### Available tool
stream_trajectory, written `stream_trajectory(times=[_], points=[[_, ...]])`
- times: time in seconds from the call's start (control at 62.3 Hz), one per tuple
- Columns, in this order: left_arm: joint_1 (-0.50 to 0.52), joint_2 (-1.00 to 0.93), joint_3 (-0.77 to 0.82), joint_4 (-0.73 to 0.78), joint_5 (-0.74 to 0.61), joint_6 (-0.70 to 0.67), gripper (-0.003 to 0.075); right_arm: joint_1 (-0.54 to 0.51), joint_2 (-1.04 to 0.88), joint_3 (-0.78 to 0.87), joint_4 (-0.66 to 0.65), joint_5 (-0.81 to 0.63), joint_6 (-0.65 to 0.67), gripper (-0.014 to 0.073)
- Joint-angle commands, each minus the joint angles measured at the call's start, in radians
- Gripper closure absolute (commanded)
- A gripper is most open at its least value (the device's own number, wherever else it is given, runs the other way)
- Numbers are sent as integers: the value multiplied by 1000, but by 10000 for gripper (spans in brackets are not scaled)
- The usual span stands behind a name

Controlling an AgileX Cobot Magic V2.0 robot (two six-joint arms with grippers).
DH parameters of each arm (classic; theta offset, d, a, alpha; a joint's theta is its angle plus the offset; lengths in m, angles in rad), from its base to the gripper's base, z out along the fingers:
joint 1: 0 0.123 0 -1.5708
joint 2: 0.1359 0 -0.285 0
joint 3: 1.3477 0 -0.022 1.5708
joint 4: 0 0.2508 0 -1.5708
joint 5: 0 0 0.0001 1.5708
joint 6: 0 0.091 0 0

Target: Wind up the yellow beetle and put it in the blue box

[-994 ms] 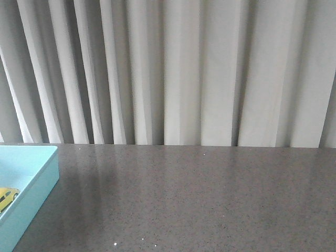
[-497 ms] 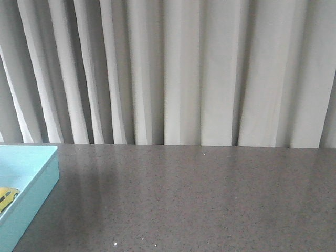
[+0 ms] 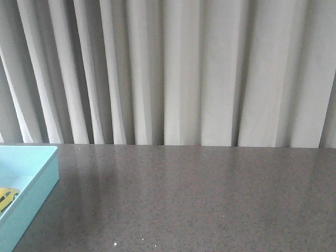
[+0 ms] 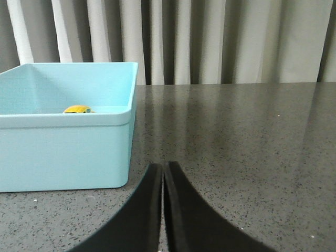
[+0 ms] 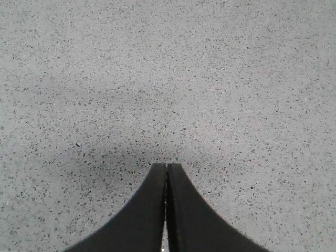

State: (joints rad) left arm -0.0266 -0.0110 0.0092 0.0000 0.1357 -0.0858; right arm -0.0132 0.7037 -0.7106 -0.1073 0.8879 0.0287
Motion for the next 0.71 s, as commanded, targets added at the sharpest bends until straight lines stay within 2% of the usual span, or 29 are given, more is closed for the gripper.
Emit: stream_trajectory(times=[0.0, 0.225, 0.69], points=[[-20, -16, 8, -6, -141, -5, 727, 0, -2, -25, -16, -56, -9, 601], [-64, -17, 8, -6, -136, 3, 727, 0, -2, -25, -16, -56, -9, 601], [-64, -15, 7, -6, -136, 3, 725, 0, -2, -25, -16, -56, -9, 601]])
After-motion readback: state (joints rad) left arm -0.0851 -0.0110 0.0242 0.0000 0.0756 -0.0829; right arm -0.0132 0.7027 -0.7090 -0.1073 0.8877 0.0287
